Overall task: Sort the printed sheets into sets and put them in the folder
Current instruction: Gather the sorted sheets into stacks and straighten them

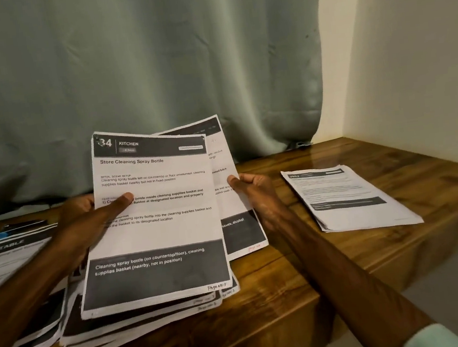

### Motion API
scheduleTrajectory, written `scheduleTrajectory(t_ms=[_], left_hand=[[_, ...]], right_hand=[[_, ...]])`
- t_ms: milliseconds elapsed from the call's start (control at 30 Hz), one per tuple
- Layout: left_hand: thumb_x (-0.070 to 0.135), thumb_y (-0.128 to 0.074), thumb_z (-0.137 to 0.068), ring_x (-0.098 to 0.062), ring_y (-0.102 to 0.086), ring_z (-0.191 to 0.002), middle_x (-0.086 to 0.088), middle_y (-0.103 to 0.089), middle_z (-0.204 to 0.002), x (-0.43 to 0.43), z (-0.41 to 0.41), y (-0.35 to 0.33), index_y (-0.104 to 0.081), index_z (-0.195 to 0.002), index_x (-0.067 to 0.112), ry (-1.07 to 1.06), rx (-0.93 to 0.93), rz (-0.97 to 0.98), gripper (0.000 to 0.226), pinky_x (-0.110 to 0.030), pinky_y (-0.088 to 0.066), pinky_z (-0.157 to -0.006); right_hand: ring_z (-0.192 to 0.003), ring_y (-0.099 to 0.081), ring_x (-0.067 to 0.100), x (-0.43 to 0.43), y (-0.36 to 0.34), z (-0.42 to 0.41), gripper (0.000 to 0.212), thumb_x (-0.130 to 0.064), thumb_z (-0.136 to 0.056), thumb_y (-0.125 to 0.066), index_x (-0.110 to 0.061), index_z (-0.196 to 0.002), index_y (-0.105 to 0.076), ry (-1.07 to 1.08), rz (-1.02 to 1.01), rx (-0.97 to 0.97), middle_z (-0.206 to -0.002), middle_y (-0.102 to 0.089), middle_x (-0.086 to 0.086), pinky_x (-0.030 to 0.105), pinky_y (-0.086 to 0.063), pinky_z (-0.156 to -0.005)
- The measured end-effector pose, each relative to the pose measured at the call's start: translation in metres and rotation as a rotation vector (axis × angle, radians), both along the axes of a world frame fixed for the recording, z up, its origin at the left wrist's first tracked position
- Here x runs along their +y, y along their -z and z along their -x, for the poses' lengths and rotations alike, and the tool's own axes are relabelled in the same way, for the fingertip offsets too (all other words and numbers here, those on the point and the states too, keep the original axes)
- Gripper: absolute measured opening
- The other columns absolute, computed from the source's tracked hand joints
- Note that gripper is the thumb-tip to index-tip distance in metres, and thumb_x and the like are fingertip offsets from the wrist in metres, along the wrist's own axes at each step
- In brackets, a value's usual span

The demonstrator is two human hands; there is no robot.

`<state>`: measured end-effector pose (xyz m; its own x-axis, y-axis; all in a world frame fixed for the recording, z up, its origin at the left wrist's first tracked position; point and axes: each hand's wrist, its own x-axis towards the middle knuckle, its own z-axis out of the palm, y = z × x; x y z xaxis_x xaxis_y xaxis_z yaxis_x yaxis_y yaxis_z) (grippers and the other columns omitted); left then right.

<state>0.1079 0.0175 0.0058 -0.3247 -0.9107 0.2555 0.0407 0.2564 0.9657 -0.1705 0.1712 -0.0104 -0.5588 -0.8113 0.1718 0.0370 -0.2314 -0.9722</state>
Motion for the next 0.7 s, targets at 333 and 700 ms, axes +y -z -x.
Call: scheduleTrajectory(t_ms=[333, 700], left_hand=[[0.021, -0.081, -0.083, -0.022, -0.078, -0.081, -0.002, -0.079, -0.093, 0.01, 0.092, -0.003, -0.075, -0.108, 0.01, 0.109, -0.167, -0.015, 0.028, -0.029, -0.063, -0.064], [0.029, -0.075, -0.089, -0.026, -0.07, -0.082, -0.005, -0.072, -0.093, 0.008, 0.098, 0.042, -0.068, -0.099, 0.02, -0.016, -0.317, -0.063, 0.015, -0.035, -0.054, -0.067]], right_hand=[[-0.078, -0.065, -0.001, 0.015, 0.029, 0.055, 0.023, -0.029, -0.104, -0.056, -0.012, -0.106, -0.071, 0.436, -0.143, 0.565, -0.103, -0.073, -0.007, 0.012, -0.053, -0.066], [-0.091, -0.07, 0.026, -0.002, 0.054, 0.054, 0.033, -0.033, -0.107, -0.045, -0.007, -0.109, -0.064, 0.41, -0.21, 0.807, -0.107, -0.072, 0.01, 0.037, -0.058, -0.075]])
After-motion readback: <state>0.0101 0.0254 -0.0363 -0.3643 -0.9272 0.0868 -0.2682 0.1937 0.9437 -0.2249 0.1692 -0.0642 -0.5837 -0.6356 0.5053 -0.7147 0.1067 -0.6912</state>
